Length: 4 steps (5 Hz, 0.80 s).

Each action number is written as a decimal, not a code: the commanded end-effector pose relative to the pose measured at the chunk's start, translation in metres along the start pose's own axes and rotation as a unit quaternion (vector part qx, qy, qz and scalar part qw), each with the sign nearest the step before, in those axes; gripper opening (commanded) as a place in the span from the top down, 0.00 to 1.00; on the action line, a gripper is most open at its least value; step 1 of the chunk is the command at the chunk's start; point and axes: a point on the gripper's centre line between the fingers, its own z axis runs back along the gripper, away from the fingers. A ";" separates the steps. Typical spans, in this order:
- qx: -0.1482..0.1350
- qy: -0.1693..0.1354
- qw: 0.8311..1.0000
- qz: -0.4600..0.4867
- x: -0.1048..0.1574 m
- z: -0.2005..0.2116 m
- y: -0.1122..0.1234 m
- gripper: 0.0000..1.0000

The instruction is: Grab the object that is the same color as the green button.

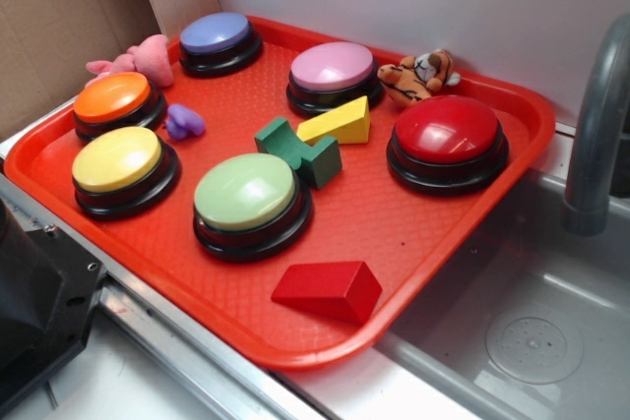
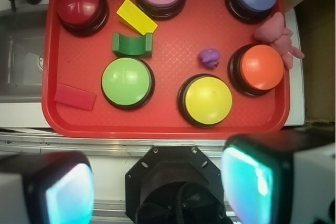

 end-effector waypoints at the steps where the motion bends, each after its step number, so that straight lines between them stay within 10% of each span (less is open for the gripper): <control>1: 0.000 0.000 1.000 0.000 0.000 0.000 0.000 0.00; 4: -0.014 -0.017 1.000 0.014 0.046 -0.061 0.019 0.00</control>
